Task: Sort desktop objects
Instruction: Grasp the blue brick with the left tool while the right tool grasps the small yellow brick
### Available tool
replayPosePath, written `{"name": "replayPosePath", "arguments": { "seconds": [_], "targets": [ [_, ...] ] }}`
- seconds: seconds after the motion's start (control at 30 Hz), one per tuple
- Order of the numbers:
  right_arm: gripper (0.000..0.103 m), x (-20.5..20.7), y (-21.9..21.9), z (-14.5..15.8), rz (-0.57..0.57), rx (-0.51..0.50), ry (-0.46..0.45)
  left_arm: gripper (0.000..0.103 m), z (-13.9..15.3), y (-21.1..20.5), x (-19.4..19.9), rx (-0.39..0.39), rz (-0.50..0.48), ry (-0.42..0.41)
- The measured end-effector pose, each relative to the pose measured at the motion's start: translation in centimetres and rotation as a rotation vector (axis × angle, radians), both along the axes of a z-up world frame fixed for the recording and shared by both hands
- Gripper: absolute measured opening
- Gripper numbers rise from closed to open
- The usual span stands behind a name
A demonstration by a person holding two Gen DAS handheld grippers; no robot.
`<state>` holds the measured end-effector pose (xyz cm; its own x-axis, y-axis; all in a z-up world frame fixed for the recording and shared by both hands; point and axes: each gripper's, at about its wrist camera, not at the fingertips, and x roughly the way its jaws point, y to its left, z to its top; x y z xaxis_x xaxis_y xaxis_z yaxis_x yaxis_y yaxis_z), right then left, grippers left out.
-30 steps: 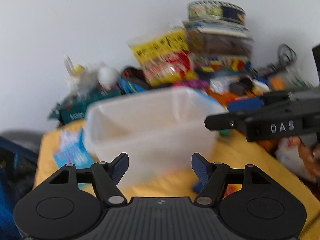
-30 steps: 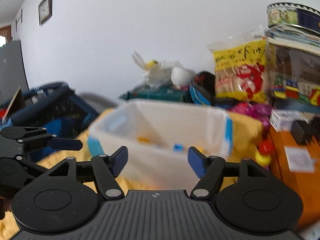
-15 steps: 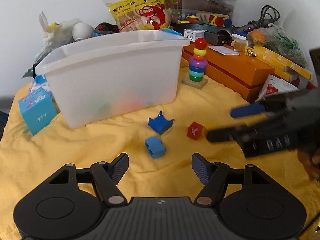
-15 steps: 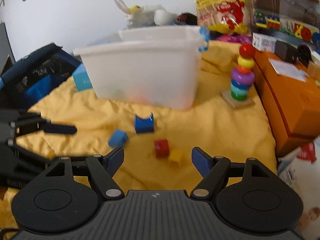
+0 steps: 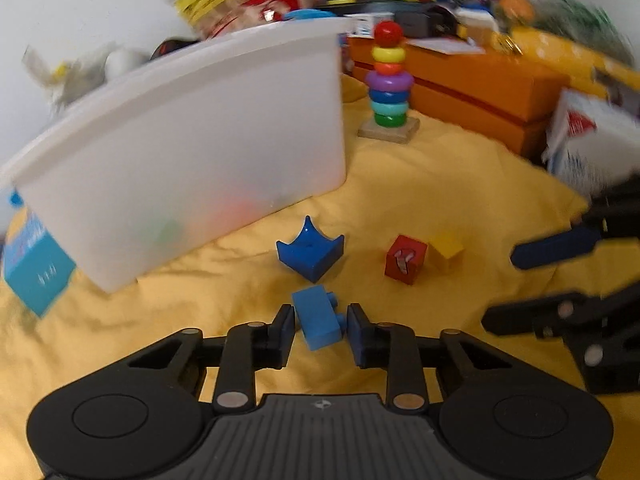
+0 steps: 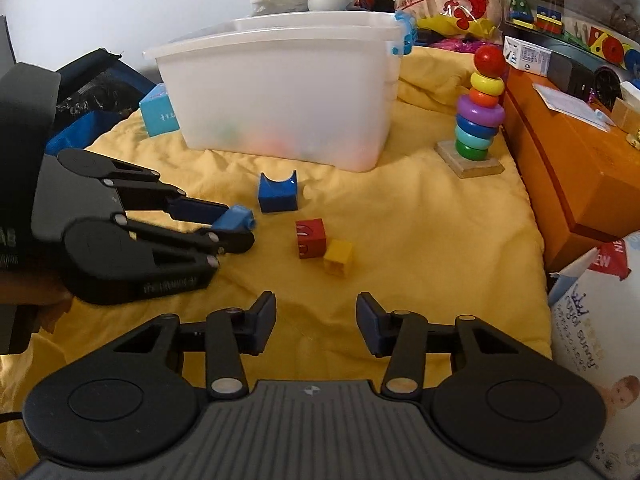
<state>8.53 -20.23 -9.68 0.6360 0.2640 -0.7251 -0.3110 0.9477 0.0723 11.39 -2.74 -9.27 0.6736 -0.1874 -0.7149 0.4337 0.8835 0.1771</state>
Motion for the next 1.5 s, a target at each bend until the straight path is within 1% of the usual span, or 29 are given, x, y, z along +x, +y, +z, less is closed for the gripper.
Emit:
{"name": "replayPosePath", "arguments": {
  "seconds": [0.07,0.1,0.13,0.23,0.3,0.37,0.47,0.53,0.57,0.6,0.67,0.73,0.77,0.8,0.83,0.9,0.97,1.03,1.07,1.1,1.13,1.2,1.23,1.33,1.37,1.5],
  "targets": [
    [0.049,0.2,0.4,0.0,0.008,-0.002,-0.007,0.034,-0.1,-0.3,-0.2,0.038,-0.034,-0.025],
    [0.049,0.3,0.6,0.1,0.014,-0.005,-0.011,0.031,-0.1,-0.3,0.0,0.041,-0.043,-0.029],
    [0.049,0.5,0.8,0.2,0.019,-0.01,-0.018,0.03,0.0,-0.2,0.2,0.026,-0.044,-0.024],
    [0.049,0.8,1.0,0.4,0.005,-0.03,-0.032,0.03,0.9,1.1,0.3,-0.077,-0.018,0.036],
    [0.049,1.0,1.0,0.3,-0.007,-0.05,-0.049,0.03,1.7,2.2,-0.5,-0.129,-0.002,0.065],
    [0.048,1.5,1.0,-0.1,-0.019,-0.059,-0.059,0.03,2.1,3.4,-2.2,-0.167,0.022,0.088],
    [0.041,2.5,1.4,-0.8,-0.021,-0.076,-0.066,0.03,1.8,4.6,-4.8,-0.176,0.048,0.11],
    [0.034,3.0,1.8,-1.3,-0.018,-0.094,-0.062,0.031,1.7,5.3,-6.0,-0.198,0.075,0.123],
    [0.019,3.2,2.0,-1.6,-0.021,-0.105,-0.056,0.031,1.5,5.5,-6.3,-0.206,0.085,0.133],
    [0.019,3.3,2.0,-1.8,-0.025,-0.117,-0.049,0.033,1.4,5.6,-6.5,-0.209,0.094,0.139],
    [0.019,2.9,1.8,-1.3,-0.027,-0.123,-0.042,0.035,1.4,5.8,-6.7,-0.193,0.12,0.14],
    [0.019,1.6,1.7,-0.3,0.018,-0.116,-0.059,0.037,2.2,6.1,-7.5,-0.179,0.124,0.096],
    [0.019,0.8,1.7,0.1,0.052,-0.119,-0.062,0.041,2.7,6.2,-8.0,-0.166,0.119,0.062],
    [0.02,0.0,1.9,0.2,0.081,-0.121,-0.056,0.041,3.1,6.0,-8.4,-0.14,0.107,0.028],
    [0.02,-0.8,2.1,0.2,0.102,-0.115,-0.039,0.041,3.4,5.4,-8.9,-0.098,0.077,-0.011],
    [0.02,-1.9,2.4,-0.1,0.127,-0.093,-0.008,0.041,3.3,4.2,-9.5,-0.037,0.01,-0.045],
    [0.02,-2.7,2.6,-0.9,0.134,-0.093,0.015,0.041,2.7,3.2,-9.5,-0.014,-0.026,-0.028],
    [0.02,-3.2,2.7,-1.3,0.123,-0.089,0.02,0.041,2.0,2.9,-9.2,0.001,-0.022,0.008],
    [0.02,-3.4,2.7,-1.2,0.12,-0.086,0.018,0.041,1.5,2.9,-9.1,0.019,-0.008,0.013],
    [0.02,-3.4,2.7,-1.2,0.119,-0.089,0.017,0.039,1.0,3.0,-8.8,0.03,0.001,0.028],
    [0.02,-3.4,2.7,-1.2,0.115,-0.091,0.014,0.037,0.5,3.3,-8.5,0.019,0.008,0.059],
    [0.025,-3.4,2.6,-1.1,0.11,-0.093,0.011,0.037,0.3,3.9,-8.4,-0.023,0.027,0.066],
    [0.027,-3.3,2.7,-1.0,0.105,-0.097,0.008,0.035,0.4,4.0,-8.3,-0.024,0.028,0.063],
    [0.027,-3.0,2.7,-0.8,0.092,-0.101,0.007,0.035,0.7,3.6,-8.7,0.029,0.021,0.028],
    [0.027,-3.0,2.7,-0.6,0.093,-0.101,-0.002,0.035,1.1,3.5,-9.1,0.036,0.014,0.01],
    [0.027,-3.1,2.7,-0.6,0.093,-0.091,-0.005,0.036,2.2,3.1,-9.8,0.014,-0.042,-0.048]
  ]
}}
